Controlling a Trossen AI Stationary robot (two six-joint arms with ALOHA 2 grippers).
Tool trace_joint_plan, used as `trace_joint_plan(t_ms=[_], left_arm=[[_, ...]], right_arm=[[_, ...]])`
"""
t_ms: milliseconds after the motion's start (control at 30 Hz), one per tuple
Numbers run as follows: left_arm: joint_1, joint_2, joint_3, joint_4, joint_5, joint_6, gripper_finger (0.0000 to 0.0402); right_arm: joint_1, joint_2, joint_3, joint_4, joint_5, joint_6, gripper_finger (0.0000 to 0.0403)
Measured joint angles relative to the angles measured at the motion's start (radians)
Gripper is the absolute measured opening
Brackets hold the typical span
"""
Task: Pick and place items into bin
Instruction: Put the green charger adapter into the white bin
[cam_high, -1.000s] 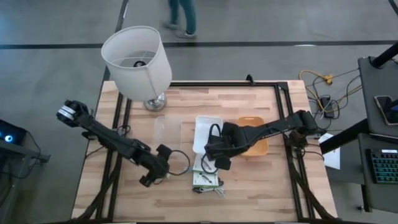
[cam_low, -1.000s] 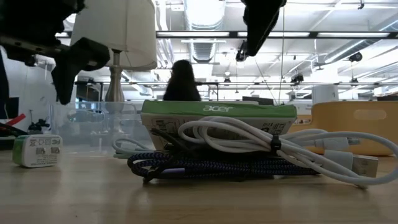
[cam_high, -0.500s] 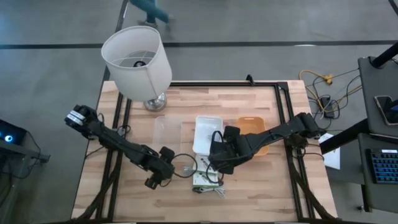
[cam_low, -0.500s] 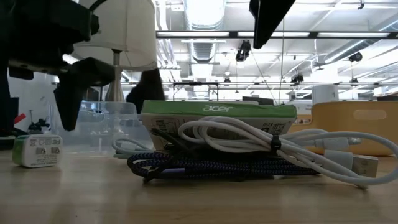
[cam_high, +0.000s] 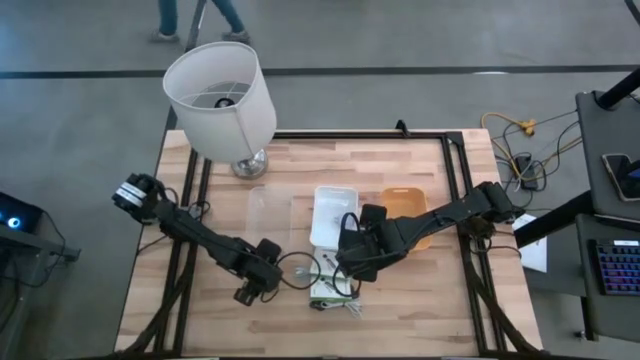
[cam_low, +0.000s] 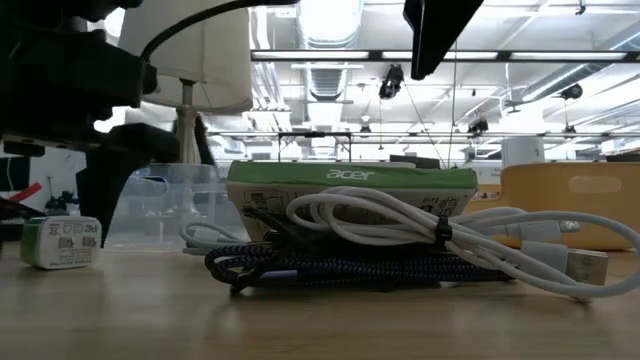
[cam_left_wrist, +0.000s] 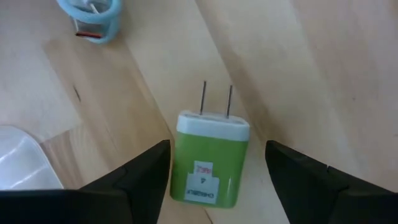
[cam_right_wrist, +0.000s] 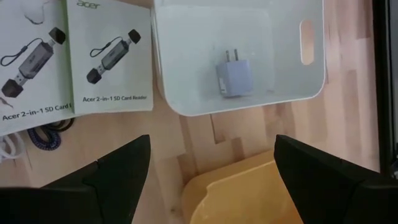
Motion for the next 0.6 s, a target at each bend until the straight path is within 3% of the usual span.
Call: trace_joint_plan(t_ms=[333, 600], left_arm=[[0.005, 0.007, 0.003, -0.001, -0.054, 0.022, 0.0133], [0.029, -0.106, 0.083, 0.025, -0.106, -0.031, 0.0133]], right_arm=[[0.002, -0.002, 0.000, 0.000, -0.006, 0.098, 0.0325], [0.080, -0.079, -0.001, -0.124, 0.152, 0.405, 0.0324]])
